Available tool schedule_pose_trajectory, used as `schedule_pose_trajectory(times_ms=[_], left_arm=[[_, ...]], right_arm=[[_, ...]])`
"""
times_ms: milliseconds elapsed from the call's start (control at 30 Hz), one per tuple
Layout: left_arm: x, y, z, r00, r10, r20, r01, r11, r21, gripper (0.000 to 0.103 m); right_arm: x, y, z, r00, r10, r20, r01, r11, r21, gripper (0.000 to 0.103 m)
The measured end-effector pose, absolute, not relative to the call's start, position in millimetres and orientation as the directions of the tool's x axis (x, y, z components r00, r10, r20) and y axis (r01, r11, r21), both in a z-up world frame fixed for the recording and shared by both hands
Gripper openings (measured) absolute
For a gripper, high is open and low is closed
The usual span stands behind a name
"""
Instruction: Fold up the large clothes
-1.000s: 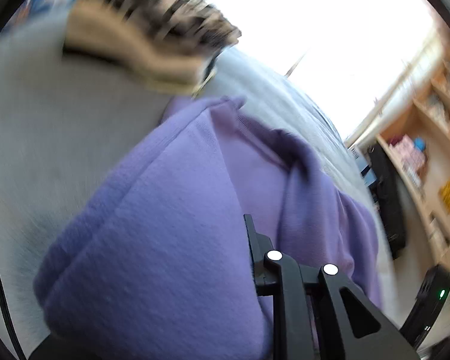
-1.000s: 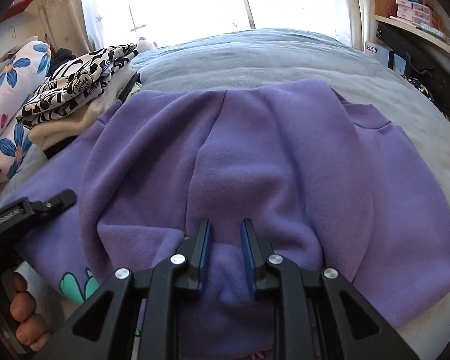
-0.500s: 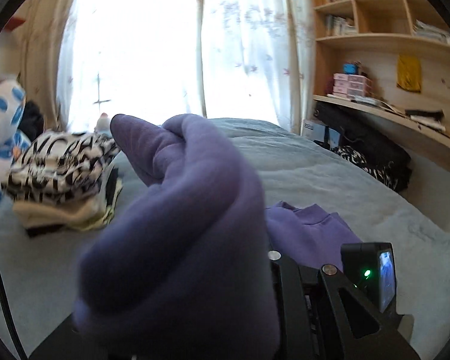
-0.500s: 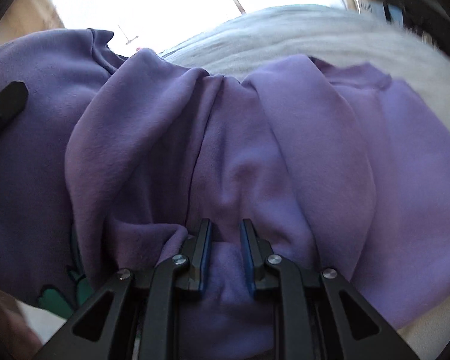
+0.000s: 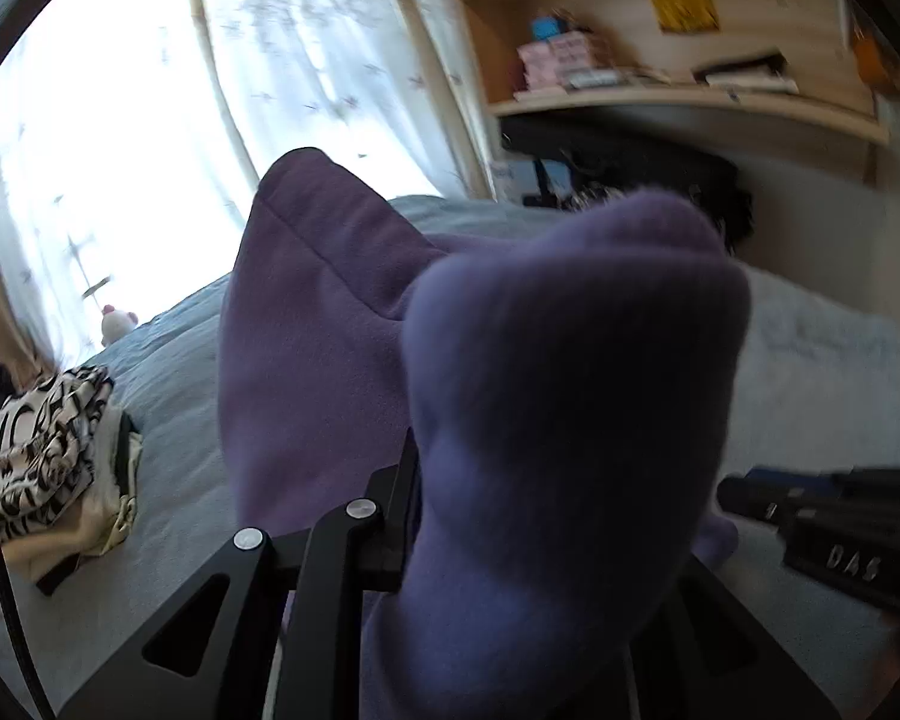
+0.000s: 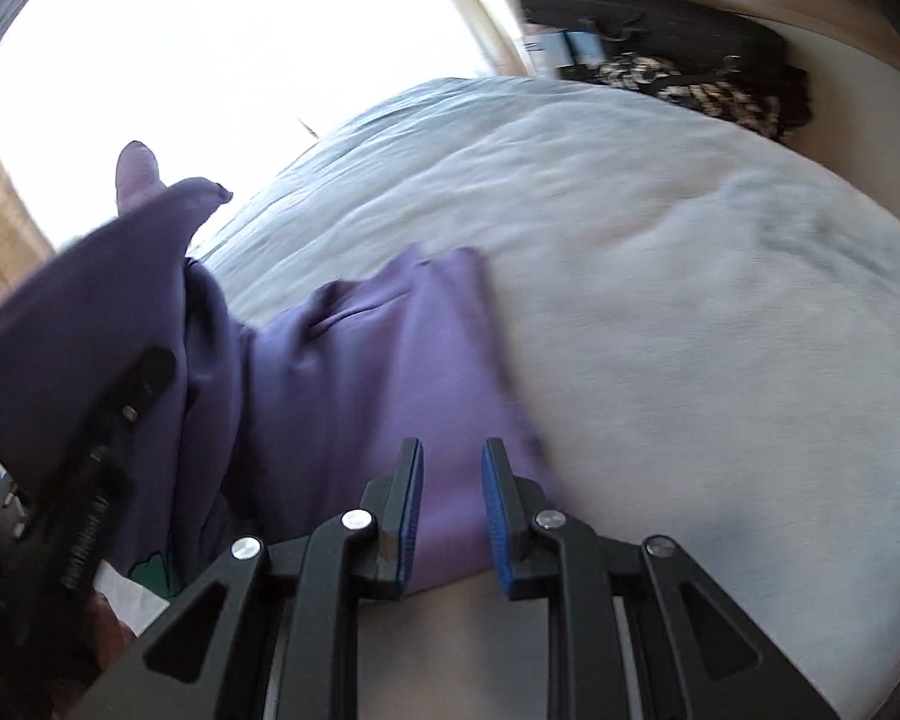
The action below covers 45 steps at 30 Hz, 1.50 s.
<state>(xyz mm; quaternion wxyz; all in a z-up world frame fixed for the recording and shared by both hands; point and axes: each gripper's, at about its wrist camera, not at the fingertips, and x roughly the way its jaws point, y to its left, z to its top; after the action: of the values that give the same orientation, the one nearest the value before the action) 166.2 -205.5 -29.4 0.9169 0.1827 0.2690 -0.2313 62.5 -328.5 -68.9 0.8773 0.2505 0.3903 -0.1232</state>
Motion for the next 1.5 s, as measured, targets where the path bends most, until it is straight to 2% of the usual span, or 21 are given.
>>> schedule_pose_trajectory(times_ms=[267, 367, 433, 500, 533, 600, 667, 767, 933, 1067, 1300, 1433, 1500], left_arm=[[166, -278, -102, 0.678, -0.263, -0.686, 0.628, 0.693, 0.354, 0.020], [160, -294, -122, 0.684, -0.246, -0.687, 0.647, 0.639, 0.415, 0.022], [151, -300, -122, 0.690, -0.253, -0.678, 0.658, 0.609, 0.442, 0.027], [149, -298, -120, 0.653, -0.296, -0.697, 0.703, 0.578, 0.414, 0.047], [149, -296, -119, 0.638, -0.314, -0.703, 0.719, 0.570, 0.398, 0.052], [146, -291, -116, 0.600, -0.360, -0.714, 0.758, 0.541, 0.365, 0.068], [142, -287, -113, 0.563, -0.406, -0.720, 0.794, 0.507, 0.335, 0.078], [134, -291, -107, 0.516, -0.464, -0.720, 0.834, 0.465, 0.298, 0.081], [140, -283, -95, 0.402, -0.541, -0.739, 0.887, 0.431, 0.166, 0.082], [139, -267, -73, 0.327, -0.608, -0.724, 0.906, 0.419, 0.058, 0.082], [139, -214, -21, 0.299, -0.676, -0.673, 0.907, 0.420, -0.018, 0.083], [170, -177, -9, 0.391, -0.635, -0.666, 0.824, 0.564, -0.053, 0.083], [196, -163, -19, 0.467, -0.527, -0.710, 0.728, 0.685, -0.029, 0.082]], right_arm=[[58, -366, -105, 0.590, -0.019, -0.808, 0.472, 0.819, 0.325, 0.020], [56, -372, -114, 0.577, 0.020, -0.817, 0.462, 0.817, 0.346, 0.020], [56, -374, -113, 0.585, 0.062, -0.809, 0.433, 0.820, 0.376, 0.020], [57, -375, -104, 0.594, 0.101, -0.798, 0.397, 0.826, 0.400, 0.020], [58, -376, -99, 0.599, 0.124, -0.791, 0.379, 0.826, 0.417, 0.020], [64, -383, -88, 0.611, 0.176, -0.772, 0.347, 0.817, 0.461, 0.022], [68, -388, -73, 0.631, 0.211, -0.747, 0.326, 0.802, 0.501, 0.030], [81, -389, -53, 0.644, 0.256, -0.721, 0.285, 0.794, 0.537, 0.040], [108, -372, -43, 0.587, 0.382, -0.714, 0.187, 0.794, 0.578, 0.040], [125, -359, -49, 0.524, 0.409, -0.747, 0.168, 0.810, 0.561, 0.040], [131, -348, -54, 0.469, 0.425, -0.774, 0.129, 0.835, 0.536, 0.040], [133, -343, -53, 0.456, 0.420, -0.785, 0.107, 0.849, 0.517, 0.040], [137, -342, -52, 0.450, 0.426, -0.785, 0.090, 0.853, 0.514, 0.040]])
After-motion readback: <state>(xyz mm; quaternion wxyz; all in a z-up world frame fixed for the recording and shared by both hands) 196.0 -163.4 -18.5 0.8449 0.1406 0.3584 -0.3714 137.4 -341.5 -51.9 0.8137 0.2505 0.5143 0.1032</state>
